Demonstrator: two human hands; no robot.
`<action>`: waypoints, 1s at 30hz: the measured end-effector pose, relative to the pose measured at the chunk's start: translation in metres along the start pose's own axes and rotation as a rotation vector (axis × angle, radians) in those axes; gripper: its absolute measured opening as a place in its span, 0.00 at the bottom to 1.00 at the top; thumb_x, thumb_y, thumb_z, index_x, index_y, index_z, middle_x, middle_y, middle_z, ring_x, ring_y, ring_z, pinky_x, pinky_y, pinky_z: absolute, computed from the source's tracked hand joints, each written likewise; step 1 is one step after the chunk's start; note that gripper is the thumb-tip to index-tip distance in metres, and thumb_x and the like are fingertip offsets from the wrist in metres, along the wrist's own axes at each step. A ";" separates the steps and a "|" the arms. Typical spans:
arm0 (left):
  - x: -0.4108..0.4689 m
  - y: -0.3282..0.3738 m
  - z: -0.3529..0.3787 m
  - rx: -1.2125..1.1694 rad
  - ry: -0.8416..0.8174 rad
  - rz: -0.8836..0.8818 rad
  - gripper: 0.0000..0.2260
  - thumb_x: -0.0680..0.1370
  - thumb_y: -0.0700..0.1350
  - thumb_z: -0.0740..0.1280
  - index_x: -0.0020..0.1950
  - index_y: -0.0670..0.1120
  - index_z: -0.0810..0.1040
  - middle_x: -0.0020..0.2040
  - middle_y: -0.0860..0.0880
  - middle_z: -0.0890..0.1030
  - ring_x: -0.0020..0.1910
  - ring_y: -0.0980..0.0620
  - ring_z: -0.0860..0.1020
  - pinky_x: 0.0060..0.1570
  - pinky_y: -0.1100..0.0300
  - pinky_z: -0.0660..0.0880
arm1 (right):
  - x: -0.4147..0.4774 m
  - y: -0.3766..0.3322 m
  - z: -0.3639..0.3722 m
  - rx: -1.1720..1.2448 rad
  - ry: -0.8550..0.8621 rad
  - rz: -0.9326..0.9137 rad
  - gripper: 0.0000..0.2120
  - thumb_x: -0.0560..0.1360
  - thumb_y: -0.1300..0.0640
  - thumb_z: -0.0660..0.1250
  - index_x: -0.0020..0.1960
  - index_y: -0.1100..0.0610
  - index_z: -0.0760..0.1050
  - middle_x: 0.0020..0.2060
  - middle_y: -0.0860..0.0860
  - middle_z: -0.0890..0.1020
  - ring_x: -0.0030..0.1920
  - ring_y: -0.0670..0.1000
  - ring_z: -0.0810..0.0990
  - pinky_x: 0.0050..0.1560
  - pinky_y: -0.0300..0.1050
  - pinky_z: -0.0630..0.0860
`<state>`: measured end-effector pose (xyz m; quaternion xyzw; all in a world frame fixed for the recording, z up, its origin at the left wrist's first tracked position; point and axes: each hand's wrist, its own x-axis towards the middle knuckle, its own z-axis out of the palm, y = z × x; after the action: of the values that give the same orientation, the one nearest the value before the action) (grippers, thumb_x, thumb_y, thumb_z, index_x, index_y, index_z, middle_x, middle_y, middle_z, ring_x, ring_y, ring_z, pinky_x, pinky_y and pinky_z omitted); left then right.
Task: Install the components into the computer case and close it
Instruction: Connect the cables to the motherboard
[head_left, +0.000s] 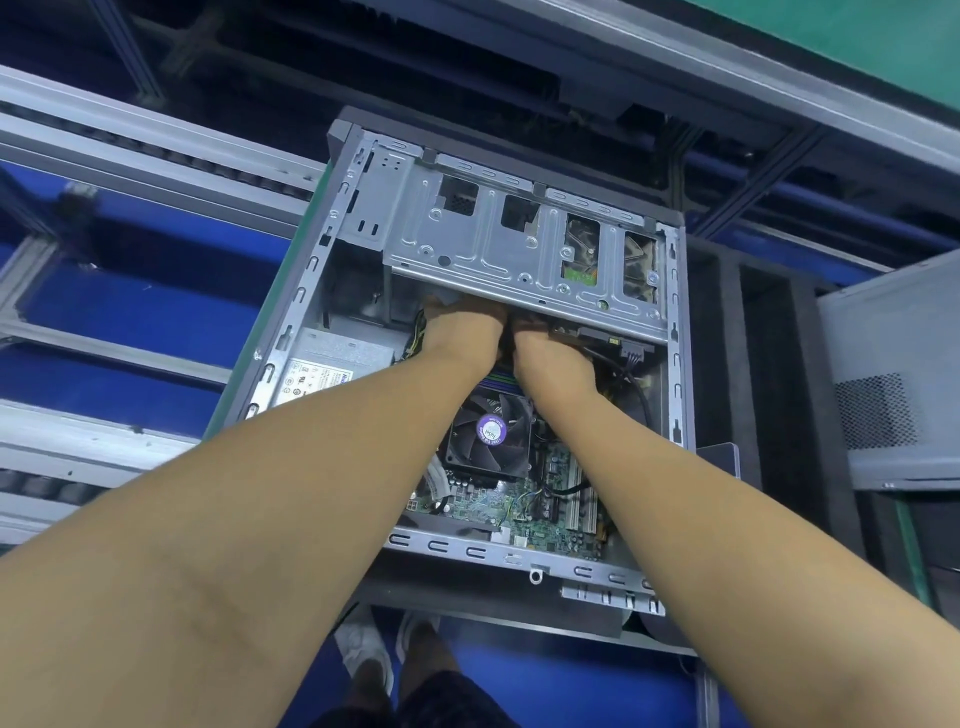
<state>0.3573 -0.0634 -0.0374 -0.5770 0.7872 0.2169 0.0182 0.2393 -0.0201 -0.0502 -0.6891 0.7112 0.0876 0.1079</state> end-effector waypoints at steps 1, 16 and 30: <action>-0.002 -0.001 -0.001 -0.032 -0.021 -0.002 0.09 0.75 0.38 0.66 0.54 0.44 0.78 0.54 0.42 0.79 0.52 0.40 0.79 0.46 0.52 0.73 | -0.001 0.000 0.001 0.004 0.013 0.009 0.08 0.81 0.65 0.61 0.60 0.63 0.71 0.28 0.51 0.65 0.26 0.50 0.61 0.26 0.43 0.54; -0.027 -0.008 -0.021 0.154 -0.011 -0.018 0.05 0.78 0.48 0.67 0.45 0.49 0.72 0.42 0.49 0.76 0.45 0.46 0.74 0.65 0.47 0.63 | -0.019 -0.001 -0.016 0.103 -0.039 0.018 0.07 0.80 0.67 0.61 0.53 0.57 0.70 0.40 0.54 0.78 0.38 0.58 0.78 0.38 0.50 0.72; -0.061 0.010 -0.031 0.025 0.213 0.080 0.12 0.78 0.44 0.61 0.59 0.46 0.78 0.56 0.45 0.80 0.55 0.43 0.77 0.56 0.50 0.70 | -0.101 0.006 -0.044 0.329 -0.008 -0.006 0.21 0.86 0.63 0.55 0.78 0.62 0.65 0.71 0.61 0.74 0.70 0.61 0.73 0.69 0.55 0.71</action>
<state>0.3755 -0.0171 0.0105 -0.5645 0.8099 0.1448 -0.0673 0.2350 0.0651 0.0192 -0.6640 0.7133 -0.0277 0.2227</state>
